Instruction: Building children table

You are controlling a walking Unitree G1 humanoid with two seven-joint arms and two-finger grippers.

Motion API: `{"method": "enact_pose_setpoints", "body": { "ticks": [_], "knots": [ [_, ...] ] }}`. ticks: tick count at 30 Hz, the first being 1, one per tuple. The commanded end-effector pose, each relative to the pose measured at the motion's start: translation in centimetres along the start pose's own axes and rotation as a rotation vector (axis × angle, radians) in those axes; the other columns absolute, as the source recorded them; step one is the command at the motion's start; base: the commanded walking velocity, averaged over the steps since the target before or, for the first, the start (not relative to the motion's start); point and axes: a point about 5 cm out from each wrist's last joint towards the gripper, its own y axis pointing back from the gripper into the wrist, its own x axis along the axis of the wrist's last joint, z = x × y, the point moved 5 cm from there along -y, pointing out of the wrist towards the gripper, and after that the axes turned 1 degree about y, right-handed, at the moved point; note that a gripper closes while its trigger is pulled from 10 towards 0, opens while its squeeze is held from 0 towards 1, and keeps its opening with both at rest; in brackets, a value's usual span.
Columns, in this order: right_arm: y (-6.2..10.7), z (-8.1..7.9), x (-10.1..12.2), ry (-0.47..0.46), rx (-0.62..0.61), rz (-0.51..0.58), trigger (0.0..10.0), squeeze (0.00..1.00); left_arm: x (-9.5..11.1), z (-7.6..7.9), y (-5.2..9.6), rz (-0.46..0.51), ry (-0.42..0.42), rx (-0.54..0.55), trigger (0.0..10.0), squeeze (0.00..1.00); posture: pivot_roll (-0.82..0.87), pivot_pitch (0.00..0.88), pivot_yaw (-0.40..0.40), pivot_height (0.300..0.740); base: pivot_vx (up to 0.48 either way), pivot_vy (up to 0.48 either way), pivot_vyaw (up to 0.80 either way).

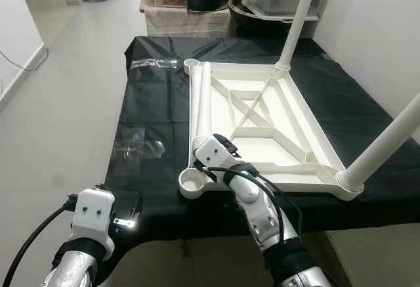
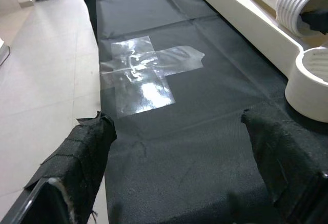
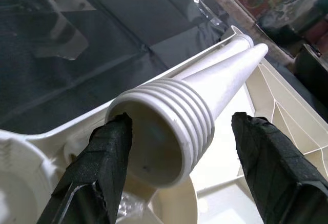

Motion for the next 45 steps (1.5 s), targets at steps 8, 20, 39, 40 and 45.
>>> {"method": "enact_pose_setpoints", "body": {
  "ticks": [8, 20, 39, 40, 45],
  "knots": [
    [-1.0, 0.5, 0.3, 0.023, -0.090, -0.016, 10.0, 0.00, 0.2, 0.3, 0.2, -0.001, 0.007, -0.001, 10.0, 0.00, 0.06, 0.142, -0.073, 0.740, 0.000, 0.000, 0.00],
    [-1.8, 1.6, -0.2, 0.021, -0.208, -0.063, 10.0, 0.00, 0.3, 0.4, 0.2, -0.001, 0.010, 0.001, 10.0, 0.00, 0.07, 0.136, -0.076, 0.740, 0.000, 0.000, 0.00],
    [-1.8, 4.2, -1.2, -0.215, -0.401, -0.074, 0.0, 0.00, -0.2, -0.1, -0.4, 0.001, 0.003, 0.013, 10.0, 0.00, 0.07, 0.079, -0.068, 0.740, 0.000, 0.000, 0.00],
    [-1.8, 4.2, -1.2, -0.215, -0.401, -0.074, 0.0, 0.00, -0.2, -0.1, -0.4, 0.001, 0.003, 0.013, 10.0, 0.00, 0.07, 0.079, -0.068, 0.740, 0.000, 0.000, 0.00],
    [-1.3, 6.9, -0.4, -0.514, -0.483, 0.027, 0.0, 0.00, -0.1, -0.9, -1.0, 0.002, 0.032, 0.036, 10.0, 0.00, 0.08, 0.058, -0.064, 0.740, 0.000, 0.000, 0.00]
  ]
}}
